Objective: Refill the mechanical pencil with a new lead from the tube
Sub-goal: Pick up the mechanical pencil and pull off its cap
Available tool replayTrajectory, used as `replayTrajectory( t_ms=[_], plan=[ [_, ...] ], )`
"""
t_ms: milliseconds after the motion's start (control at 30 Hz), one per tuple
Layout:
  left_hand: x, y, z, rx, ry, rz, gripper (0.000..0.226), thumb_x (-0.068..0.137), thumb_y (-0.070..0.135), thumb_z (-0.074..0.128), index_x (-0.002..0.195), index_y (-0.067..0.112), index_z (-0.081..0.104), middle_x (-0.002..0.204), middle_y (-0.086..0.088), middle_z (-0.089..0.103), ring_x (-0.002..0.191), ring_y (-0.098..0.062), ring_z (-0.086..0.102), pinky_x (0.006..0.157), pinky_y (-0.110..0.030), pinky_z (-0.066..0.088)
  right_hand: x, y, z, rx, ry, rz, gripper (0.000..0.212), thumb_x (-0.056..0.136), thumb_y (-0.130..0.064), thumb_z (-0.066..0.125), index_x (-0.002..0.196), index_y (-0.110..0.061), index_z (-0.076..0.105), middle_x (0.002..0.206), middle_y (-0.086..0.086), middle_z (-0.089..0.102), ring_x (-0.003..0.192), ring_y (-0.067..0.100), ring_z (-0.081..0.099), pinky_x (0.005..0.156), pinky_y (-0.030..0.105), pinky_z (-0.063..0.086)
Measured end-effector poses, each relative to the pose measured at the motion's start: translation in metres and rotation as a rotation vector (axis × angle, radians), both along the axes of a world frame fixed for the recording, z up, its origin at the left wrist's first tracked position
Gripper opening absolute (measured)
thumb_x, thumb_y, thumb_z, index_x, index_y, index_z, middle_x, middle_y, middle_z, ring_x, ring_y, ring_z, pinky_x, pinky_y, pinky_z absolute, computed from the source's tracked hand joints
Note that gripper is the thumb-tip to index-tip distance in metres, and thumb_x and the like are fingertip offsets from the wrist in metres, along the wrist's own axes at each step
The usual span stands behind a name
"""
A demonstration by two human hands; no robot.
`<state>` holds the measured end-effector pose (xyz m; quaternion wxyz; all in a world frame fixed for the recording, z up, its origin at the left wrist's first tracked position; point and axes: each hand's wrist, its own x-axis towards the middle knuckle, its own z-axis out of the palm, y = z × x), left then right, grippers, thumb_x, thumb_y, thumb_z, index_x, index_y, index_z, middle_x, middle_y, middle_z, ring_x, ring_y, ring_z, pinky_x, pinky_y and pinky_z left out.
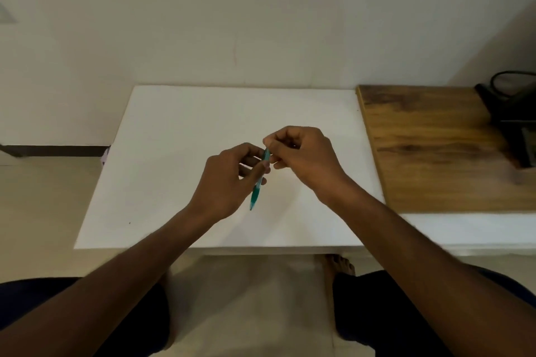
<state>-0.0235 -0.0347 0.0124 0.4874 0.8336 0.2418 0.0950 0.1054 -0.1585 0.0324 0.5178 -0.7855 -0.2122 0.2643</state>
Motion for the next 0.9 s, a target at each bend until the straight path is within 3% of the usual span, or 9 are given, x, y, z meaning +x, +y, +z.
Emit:
replayTrajectory(
  t_ms=[167,333,433,533,600,667,733,800,900],
  plan=[
    [-0.003,-0.005,0.001,0.039,-0.010,0.004,0.022,0.109,0.034,0.060,0.106,0.017,0.074,0.093,0.009,0.081,0.087,-0.004,0.078,0.083,-0.020,0.059,-0.001,-0.012,-0.007,0.098,0.222,0.032,0.009,0.093,-0.023,0.083,0.096,-0.014,0.085,0.087,0.003,0.083,0.080,0.014,0.078,0.080,0.029,0.065],
    [0.003,0.001,-0.004,-0.037,0.007,-0.001,0.027,0.108,0.036,0.061,0.110,0.013,0.073,0.091,0.004,0.079,0.075,-0.009,0.080,0.077,-0.026,0.067,0.008,-0.006,-0.011,0.083,0.321,0.017,0.007,0.093,-0.022,0.083,0.091,-0.016,0.086,0.084,0.000,0.081,0.080,0.010,0.071,0.082,0.028,0.063],
    [0.006,0.006,-0.009,-0.116,0.027,0.010,0.019,0.107,0.034,0.065,0.104,0.019,0.076,0.089,0.005,0.080,0.073,-0.007,0.080,0.067,-0.019,0.064,0.012,-0.002,-0.015,0.051,0.311,-0.007,0.007,0.093,-0.020,0.084,0.090,-0.014,0.085,0.086,0.003,0.081,0.083,0.014,0.070,0.084,0.031,0.064],
    [0.005,0.009,-0.017,-0.145,0.099,0.011,0.014,0.106,0.032,0.068,0.099,0.024,0.077,0.089,0.006,0.080,0.072,-0.006,0.079,0.062,-0.013,0.059,0.028,0.000,-0.014,0.194,0.421,-0.160,0.009,0.092,-0.019,0.085,0.090,-0.011,0.083,0.082,0.002,0.079,0.079,0.015,0.070,0.076,0.026,0.063],
    [0.004,0.009,-0.020,-0.213,0.125,0.047,0.015,0.106,0.031,0.067,0.100,0.021,0.078,0.091,0.004,0.080,0.073,-0.007,0.079,0.060,-0.013,0.058,0.050,-0.006,-0.014,0.115,0.210,-0.189,0.011,0.090,-0.025,0.087,0.088,-0.015,0.083,0.081,-0.002,0.081,0.079,0.015,0.076,0.073,0.024,0.064],
    [0.005,0.009,-0.021,-0.257,0.128,0.074,0.017,0.106,0.030,0.066,0.103,0.019,0.078,0.093,0.002,0.080,0.074,-0.009,0.080,0.060,-0.014,0.059,0.067,-0.015,-0.017,-0.129,-0.099,-0.106,0.009,0.088,-0.029,0.089,0.086,-0.021,0.084,0.080,-0.004,0.083,0.077,0.016,0.080,0.074,0.029,0.067],
    [0.006,0.009,-0.022,-0.266,0.136,0.077,0.016,0.107,0.029,0.065,0.105,0.019,0.078,0.094,0.003,0.080,0.076,-0.009,0.080,0.061,-0.015,0.060,0.074,-0.021,-0.025,-0.300,-0.194,-0.028,0.007,0.087,-0.025,0.089,0.084,-0.021,0.084,0.076,-0.002,0.082,0.074,0.017,0.080,0.079,0.034,0.068],
    [0.006,0.008,-0.023,-0.261,0.147,0.060,0.016,0.107,0.029,0.066,0.109,0.020,0.078,0.097,0.005,0.079,0.079,-0.007,0.079,0.062,-0.014,0.061,0.076,-0.022,-0.036,-0.410,-0.282,0.020,0.009,0.086,-0.024,0.090,0.084,-0.017,0.084,0.073,-0.002,0.079,0.067,0.010,0.076,0.077,0.027,0.065],
    [0.007,0.006,-0.027,-0.239,0.159,0.030,0.014,0.106,0.027,0.067,0.112,0.021,0.078,0.102,0.008,0.079,0.079,-0.004,0.079,0.063,-0.014,0.061,0.075,-0.020,-0.048,-0.508,-0.412,0.024,0.016,0.086,-0.029,0.091,0.083,-0.017,0.082,0.074,-0.004,0.076,0.067,0.006,0.072,0.063,0.011,0.048]
  ],
)
